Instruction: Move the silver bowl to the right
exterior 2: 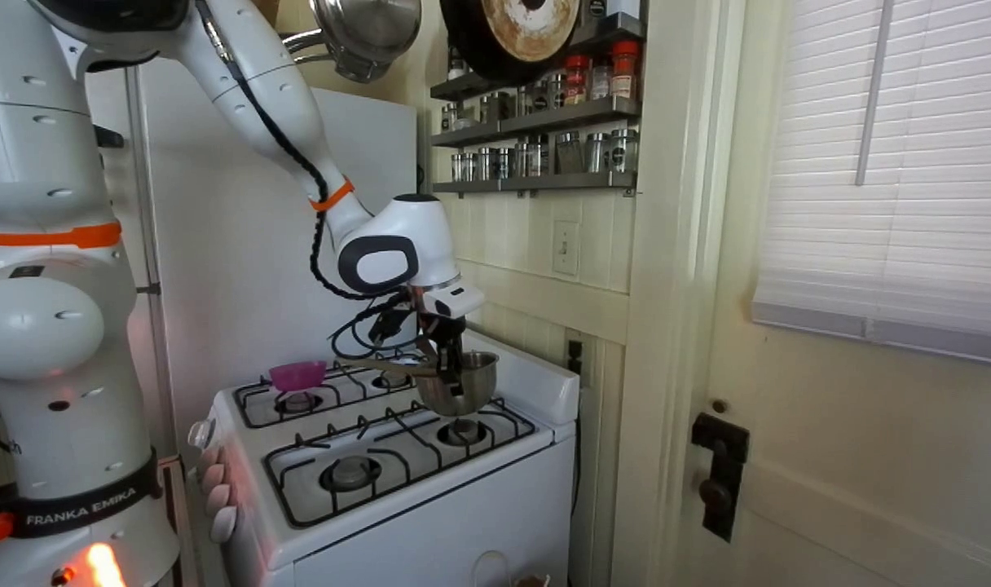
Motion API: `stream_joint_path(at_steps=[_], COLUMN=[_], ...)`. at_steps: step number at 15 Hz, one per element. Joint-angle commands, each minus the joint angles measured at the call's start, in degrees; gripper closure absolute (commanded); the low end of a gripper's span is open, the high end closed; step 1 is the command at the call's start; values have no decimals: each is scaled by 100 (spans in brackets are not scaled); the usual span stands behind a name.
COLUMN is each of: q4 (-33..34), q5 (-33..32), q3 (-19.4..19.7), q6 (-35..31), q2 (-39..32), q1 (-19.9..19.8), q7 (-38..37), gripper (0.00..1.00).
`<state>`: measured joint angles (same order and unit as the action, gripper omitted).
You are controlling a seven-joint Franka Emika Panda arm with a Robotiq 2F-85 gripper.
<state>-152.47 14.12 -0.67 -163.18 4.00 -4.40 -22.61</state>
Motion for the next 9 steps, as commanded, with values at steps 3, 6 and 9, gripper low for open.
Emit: stream_joint_path(at_steps=[3,6,9], q4=[-22,2,12], q5=[-20,-19,-54], q3=[77,81,86], q6=[11,11,-11], q2=[-62,-65,-90], q1=[64,67,51], q7=[-13,-12,-67], gripper=[85,85,96])
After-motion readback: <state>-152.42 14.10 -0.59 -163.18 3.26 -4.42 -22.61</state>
